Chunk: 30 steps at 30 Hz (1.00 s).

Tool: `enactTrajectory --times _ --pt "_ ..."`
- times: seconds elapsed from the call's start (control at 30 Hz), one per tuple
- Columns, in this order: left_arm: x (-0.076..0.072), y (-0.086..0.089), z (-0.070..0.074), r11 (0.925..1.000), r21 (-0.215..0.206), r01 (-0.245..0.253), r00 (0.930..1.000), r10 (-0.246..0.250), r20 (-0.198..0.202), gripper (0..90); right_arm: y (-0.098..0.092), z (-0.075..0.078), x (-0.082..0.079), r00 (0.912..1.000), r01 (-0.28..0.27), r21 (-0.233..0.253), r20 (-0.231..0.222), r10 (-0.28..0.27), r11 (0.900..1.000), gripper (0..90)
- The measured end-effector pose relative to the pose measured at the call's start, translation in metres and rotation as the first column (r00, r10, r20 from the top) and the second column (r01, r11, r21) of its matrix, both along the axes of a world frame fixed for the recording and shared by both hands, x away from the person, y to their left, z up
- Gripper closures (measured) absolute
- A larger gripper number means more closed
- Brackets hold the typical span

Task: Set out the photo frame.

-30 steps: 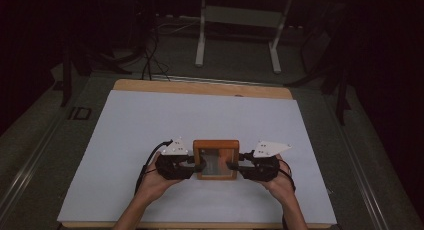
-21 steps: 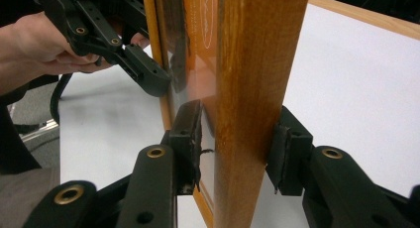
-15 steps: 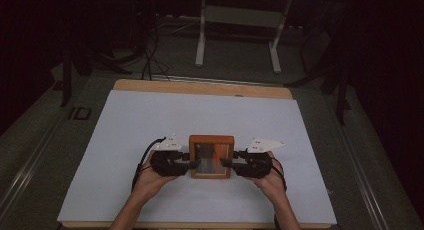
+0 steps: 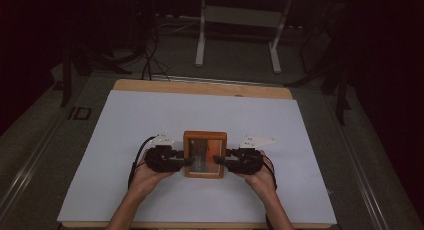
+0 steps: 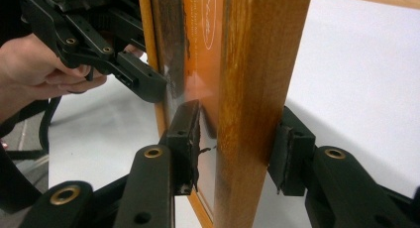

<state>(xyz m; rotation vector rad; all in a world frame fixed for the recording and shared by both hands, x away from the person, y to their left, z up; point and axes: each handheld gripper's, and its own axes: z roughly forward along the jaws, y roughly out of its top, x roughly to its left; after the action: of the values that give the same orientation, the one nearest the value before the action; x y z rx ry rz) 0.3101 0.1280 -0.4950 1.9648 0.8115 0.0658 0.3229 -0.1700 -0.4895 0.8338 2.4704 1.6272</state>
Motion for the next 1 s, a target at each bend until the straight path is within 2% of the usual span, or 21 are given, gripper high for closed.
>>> enactTrajectory --times 0.23,0.33,0.47,0.63,1.0 --pt "0.004 0.002 -0.006 0.9998 0.004 -0.02 0.9997 0.02 -0.015 60.1 0.003 -0.01 0.005 0.9988 0.011 0.017 -0.047 -0.01 1.0 59.4" --pt "0.005 0.002 -0.006 0.9996 -0.002 -0.028 0.9995 0.028 -0.017 60.3 0.002 -0.013 0.008 0.9978 0.018 0.038 -0.065 -0.016 0.999 59.4" --pt "0.007 0.001 -0.008 0.999 -0.012 -0.043 0.9987 0.043 -0.026 59.9 0.001 -0.015 0.01 0.9974 0.026 0.045 -0.068 -0.023 0.999 59.3" --pt "0.008 -0.001 -0.008 0.9987 -0.003 -0.051 0.9983 0.051 -0.029 59.9 0.0 -0.019 0.014 0.9965 0.037 0.072 -0.078 -0.031 0.997 58.9" --pt "0.007 -0.001 -0.007 0.9988 0.004 -0.049 0.998 0.049 -0.039 60.6 0.001 -0.018 0.014 0.9967 0.039 0.063 -0.073 -0.034 0.997 57.1"
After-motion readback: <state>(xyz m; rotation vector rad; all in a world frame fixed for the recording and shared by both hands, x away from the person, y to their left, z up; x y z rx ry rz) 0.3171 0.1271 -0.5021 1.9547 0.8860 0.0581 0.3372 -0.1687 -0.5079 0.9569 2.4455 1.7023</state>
